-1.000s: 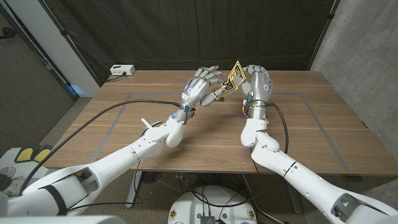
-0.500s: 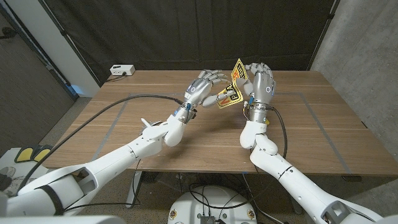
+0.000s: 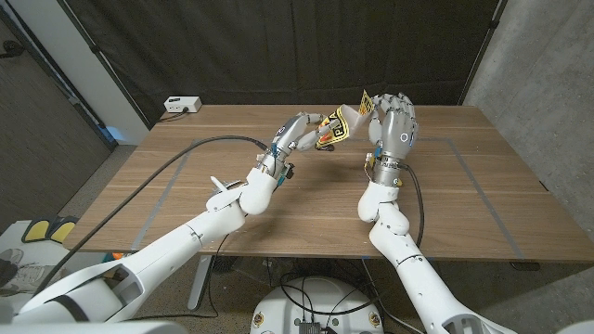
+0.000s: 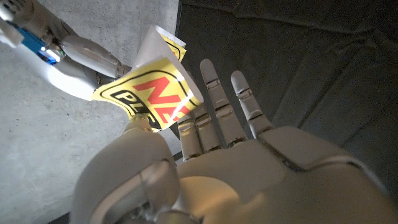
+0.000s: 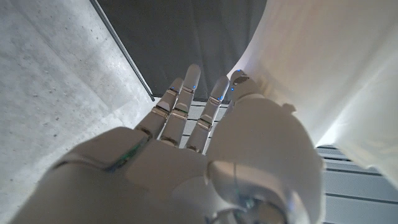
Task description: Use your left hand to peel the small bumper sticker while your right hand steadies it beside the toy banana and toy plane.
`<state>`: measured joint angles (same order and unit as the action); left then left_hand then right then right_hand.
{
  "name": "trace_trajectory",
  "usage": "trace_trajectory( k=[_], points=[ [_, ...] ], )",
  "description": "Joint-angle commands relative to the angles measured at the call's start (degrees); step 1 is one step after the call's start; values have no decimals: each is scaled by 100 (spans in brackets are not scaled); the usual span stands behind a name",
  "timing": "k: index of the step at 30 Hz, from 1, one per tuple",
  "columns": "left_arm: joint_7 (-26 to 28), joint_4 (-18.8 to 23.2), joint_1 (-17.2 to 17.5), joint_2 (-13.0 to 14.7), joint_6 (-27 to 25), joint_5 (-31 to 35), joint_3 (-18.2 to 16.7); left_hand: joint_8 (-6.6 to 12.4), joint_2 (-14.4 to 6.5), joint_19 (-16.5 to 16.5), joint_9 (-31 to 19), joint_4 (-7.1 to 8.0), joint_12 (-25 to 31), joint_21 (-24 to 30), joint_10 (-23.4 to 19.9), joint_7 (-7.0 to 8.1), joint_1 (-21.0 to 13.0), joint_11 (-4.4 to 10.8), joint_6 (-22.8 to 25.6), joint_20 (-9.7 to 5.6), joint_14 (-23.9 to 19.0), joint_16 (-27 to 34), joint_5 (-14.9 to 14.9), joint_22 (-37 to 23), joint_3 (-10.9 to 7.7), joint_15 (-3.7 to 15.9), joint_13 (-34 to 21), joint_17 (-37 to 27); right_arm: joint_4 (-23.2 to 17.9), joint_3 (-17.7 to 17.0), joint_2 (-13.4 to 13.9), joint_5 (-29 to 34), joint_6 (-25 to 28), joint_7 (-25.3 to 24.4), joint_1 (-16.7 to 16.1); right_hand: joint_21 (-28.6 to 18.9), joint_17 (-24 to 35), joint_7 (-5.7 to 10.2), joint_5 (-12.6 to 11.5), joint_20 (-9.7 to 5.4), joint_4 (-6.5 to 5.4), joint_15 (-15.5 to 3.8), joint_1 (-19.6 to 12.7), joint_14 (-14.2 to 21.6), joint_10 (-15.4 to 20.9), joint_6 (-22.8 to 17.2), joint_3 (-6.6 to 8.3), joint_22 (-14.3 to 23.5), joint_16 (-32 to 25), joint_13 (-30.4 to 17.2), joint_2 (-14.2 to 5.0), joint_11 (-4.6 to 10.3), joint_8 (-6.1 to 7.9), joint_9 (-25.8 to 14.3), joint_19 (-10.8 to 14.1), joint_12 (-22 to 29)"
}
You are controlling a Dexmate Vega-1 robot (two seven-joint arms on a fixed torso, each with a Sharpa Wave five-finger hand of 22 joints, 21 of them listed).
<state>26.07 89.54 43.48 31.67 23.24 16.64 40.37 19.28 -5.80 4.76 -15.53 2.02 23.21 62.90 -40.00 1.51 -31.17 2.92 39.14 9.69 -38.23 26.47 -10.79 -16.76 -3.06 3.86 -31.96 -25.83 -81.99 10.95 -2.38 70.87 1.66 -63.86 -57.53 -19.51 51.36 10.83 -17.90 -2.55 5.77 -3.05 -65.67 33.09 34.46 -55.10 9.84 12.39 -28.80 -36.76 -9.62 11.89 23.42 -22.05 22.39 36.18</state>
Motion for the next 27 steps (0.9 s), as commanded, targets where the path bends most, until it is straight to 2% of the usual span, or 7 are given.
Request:
trace_trajectory(
  k=[1,6,12,14,18,21,27],
  points=[
    [-2352,-146,250,-50,632,-3147,-646,-380,286,-782,-64,225,-447,168,1014,-343,641,-455,-813,170,1158,-246,-33,-360,341,-447,-55,-284,460,-399,-521,1435,84,-14,87,-42,44,7,-23,-500,-24,-1044,-71,54,59,-57,8,27,21,-49,6,7,51,-50,54,58],
    [-3444,50,177,433,351,-3768,-744,-852,402,-1609,13,371,-806,139,2071,-718,1055,-718,-2036,198,2435,-779,-113,-493,617,-861,-92,-380,611,-410,-550,1442,234,-14,202,-57,70,7,-30,-500,-29,-1045,-77,71,53,-63,5,27,43,-79,6,7,65,-83,63,87],
    [-3501,256,337,587,221,-3780,-951,-858,544,-2257,194,293,-1066,-113,2837,-871,1034,-928,-2842,228,3312,-1265,-175,-373,763,-1111,-40,-207,747,-336,-519,1491,288,-14,289,-65,90,-1,-34,-499,-29,-1046,-85,82,52,-77,3,27,56,-100,9,6,78,-105,61,108],
    [-3110,377,511,466,79,-3757,-1066,-717,486,-2202,219,229,-991,-117,2697,-824,903,-873,-2571,220,3161,-1224,-201,-332,721,-1025,-21,-154,777,-245,-473,1521,326,-14,312,-69,97,-7,-36,-496,-30,-1045,-87,85,51,-77,2,27,63,-108,9,7,79,-111,63,116],
    [-3003,397,613,285,-84,-4055,-1166,-257,5,-1121,211,-264,-313,308,1330,-396,52,-371,-1204,182,1663,-711,-33,-232,255,-462,-19,-117,753,-4,-312,1558,404,-14,333,-76,118,-9,-41,-502,-30,-1045,-96,89,46,-70,0,28,80,-128,10,8,75,-119,56,136],
    [-3101,458,609,218,-361,-4426,-1211,-125,-104,-715,168,-433,45,584,711,-409,-153,-225,-654,170,981,-456,12,-287,99,-326,-63,-199,667,278,-88,1624,540,-14,324,-77,135,-10,-45,-515,-30,-1045,-104,93,42,-69,-1,28,91,-143,10,9,72,-122,44,150],
    [-3077,592,548,102,-982,-4953,-1285,-49,-139,-550,138,-547,257,773,307,-560,-258,-225,-275,209,549,-260,37,-355,0,-267,-94,-268,494,913,406,1679,929,-14,355,-79,179,-17,-52,-528,-30,-1044,-122,95,27,-75,-4,30,112,-176,7,11,55,-107,6,178]
  ],
)
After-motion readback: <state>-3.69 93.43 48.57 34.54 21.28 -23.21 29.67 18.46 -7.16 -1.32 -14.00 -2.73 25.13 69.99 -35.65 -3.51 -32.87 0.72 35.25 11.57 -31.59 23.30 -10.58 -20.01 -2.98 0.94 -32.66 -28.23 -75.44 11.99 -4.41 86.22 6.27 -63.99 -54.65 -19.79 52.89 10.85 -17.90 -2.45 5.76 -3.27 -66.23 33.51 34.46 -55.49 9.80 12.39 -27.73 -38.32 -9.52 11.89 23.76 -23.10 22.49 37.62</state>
